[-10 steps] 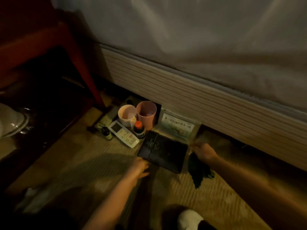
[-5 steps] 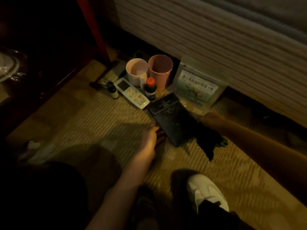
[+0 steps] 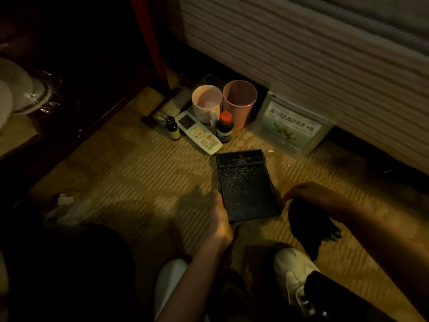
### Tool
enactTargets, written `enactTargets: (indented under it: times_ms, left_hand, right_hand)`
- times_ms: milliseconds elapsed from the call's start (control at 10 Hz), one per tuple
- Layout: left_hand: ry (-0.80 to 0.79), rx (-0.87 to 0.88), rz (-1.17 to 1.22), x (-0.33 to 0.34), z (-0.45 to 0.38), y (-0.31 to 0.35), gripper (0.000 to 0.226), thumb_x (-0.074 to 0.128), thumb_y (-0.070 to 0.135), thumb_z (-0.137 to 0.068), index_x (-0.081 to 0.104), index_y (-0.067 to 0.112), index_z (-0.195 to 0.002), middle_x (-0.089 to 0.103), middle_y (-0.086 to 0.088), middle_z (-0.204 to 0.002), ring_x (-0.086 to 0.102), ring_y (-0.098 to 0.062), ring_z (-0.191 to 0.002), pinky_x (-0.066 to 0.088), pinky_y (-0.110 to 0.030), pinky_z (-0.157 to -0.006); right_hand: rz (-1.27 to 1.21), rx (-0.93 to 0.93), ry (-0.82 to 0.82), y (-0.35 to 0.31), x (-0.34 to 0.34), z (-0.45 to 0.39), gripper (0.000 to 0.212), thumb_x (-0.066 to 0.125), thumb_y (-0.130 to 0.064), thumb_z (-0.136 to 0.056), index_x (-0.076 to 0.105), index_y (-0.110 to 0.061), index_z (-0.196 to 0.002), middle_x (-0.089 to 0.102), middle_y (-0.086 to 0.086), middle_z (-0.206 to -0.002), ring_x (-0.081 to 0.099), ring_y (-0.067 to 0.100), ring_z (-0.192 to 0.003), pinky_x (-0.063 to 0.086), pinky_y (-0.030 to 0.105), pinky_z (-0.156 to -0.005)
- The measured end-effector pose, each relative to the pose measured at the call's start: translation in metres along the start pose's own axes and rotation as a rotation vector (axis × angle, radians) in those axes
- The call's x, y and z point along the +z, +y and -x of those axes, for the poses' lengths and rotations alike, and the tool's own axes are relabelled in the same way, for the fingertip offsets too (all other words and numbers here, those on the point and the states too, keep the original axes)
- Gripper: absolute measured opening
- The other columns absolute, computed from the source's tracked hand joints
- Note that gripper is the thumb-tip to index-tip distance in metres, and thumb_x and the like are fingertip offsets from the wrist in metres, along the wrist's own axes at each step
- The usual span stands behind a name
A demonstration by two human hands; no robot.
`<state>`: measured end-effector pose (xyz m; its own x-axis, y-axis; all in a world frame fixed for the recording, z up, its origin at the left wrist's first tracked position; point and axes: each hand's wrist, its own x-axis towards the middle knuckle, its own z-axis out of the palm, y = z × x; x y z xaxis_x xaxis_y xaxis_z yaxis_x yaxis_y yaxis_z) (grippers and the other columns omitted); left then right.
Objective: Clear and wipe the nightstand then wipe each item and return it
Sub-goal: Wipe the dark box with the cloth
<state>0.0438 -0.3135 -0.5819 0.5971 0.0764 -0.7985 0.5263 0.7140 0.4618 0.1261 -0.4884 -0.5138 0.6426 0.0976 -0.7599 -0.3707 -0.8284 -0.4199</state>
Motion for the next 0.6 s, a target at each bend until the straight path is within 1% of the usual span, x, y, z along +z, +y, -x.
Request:
enactTargets:
  times_ms: [100,200,300,400,500,600]
  left_hand:
    - [-0.041,0.003,-0.006,-0.007,-0.005,-0.007,0.051,0.018,0.050,-0.100,0.063,0.025,-0.096,0.071,0.003,-0.089,0.064,-0.019,-0.090,0.048,-0.042,-0.089]
    - [-0.073,-0.022,0.047,-0.014,-0.009,-0.012,0.049,0.022,0.047,-0.101,0.064,0.022,-0.099,0.073,0.000,-0.092,0.064,-0.019,-0.094,0.050,-0.038,-0.086]
    - [-0.093,-0.031,0.042,-0.015,-0.012,-0.015,0.044,0.028,0.041,-0.101,0.065,0.016,-0.100,0.072,-0.003,-0.093,0.064,-0.020,-0.091,0.051,-0.034,-0.080]
    - [-0.076,-0.025,0.043,-0.010,-0.011,-0.013,0.038,0.033,0.035,-0.101,0.064,0.013,-0.099,0.069,-0.005,-0.098,0.063,-0.020,-0.090,0.051,-0.032,-0.078]
    - [-0.095,-0.045,0.061,-0.009,-0.010,-0.011,0.037,0.036,0.035,-0.100,0.063,0.009,-0.102,0.066,-0.008,-0.104,0.062,-0.023,-0.093,0.051,-0.035,-0.080]
    - [-0.024,-0.070,0.031,-0.010,-0.005,-0.008,0.036,0.039,0.035,-0.100,0.054,0.007,-0.117,0.060,-0.011,-0.115,0.060,-0.020,-0.087,0.051,-0.037,-0.077]
  right_hand:
    - [-0.471,0.046,0.060,-0.008,-0.013,-0.001,0.026,0.050,-0.024,-0.095,0.064,-0.002,-0.094,0.062,0.018,-0.088,0.062,0.026,-0.072,0.049,0.035,-0.066]
    - [-0.629,-0.087,0.078,-0.021,-0.019,-0.006,0.015,0.048,-0.017,-0.095,0.058,-0.004,-0.095,0.056,0.021,-0.086,0.060,0.026,-0.066,0.048,0.033,-0.056]
    - [-0.616,-0.134,0.354,-0.038,-0.010,-0.019,0.038,0.060,-0.008,-0.088,0.047,-0.004,-0.123,0.054,0.013,-0.110,0.058,0.030,-0.101,0.053,0.043,-0.081]
    - [-0.310,-0.209,0.594,-0.054,0.006,-0.034,0.060,0.071,-0.015,-0.082,0.040,-0.006,-0.133,0.052,0.011,-0.130,0.052,0.025,-0.119,0.046,0.033,-0.096]
    - [0.021,-0.297,0.558,-0.062,0.028,-0.051,0.053,0.067,-0.019,-0.085,0.046,-0.010,-0.133,0.054,0.011,-0.131,0.049,0.026,-0.122,0.040,0.032,-0.098]
    - [0.319,-0.376,0.554,-0.065,0.050,-0.062,0.049,0.056,-0.023,-0.092,0.043,-0.016,-0.139,0.045,0.010,-0.139,0.037,0.029,-0.128,0.031,0.038,-0.106]
